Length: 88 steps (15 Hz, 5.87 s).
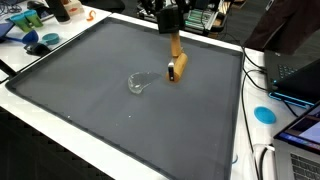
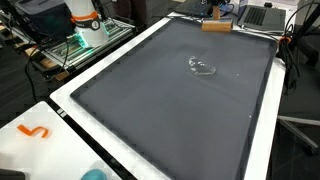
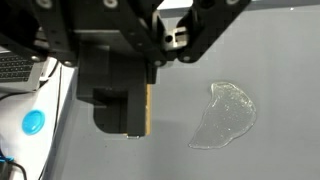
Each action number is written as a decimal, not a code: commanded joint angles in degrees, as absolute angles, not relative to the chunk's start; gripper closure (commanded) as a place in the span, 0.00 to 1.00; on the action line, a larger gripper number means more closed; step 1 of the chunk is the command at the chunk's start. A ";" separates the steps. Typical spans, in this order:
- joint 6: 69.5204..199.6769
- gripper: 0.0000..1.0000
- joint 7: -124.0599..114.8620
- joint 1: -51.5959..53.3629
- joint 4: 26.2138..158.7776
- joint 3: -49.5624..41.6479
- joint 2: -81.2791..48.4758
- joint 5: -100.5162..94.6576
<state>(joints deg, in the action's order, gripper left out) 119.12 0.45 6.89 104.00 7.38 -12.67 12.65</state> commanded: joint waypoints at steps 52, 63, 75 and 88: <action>100.48 0.76 -15.24 7.25 96.15 1.80 -11.93 -11.93; 100.35 0.76 -13.79 6.22 96.17 0.85 -12.36 -17.65; 101.26 0.76 -11.53 5.34 97.29 0.54 -13.60 -18.43; 104.80 0.76 -5.42 4.83 97.88 1.20 -14.65 -16.77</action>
<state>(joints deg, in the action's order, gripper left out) 103.05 -7.22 5.26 96.77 0.72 -15.14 -17.54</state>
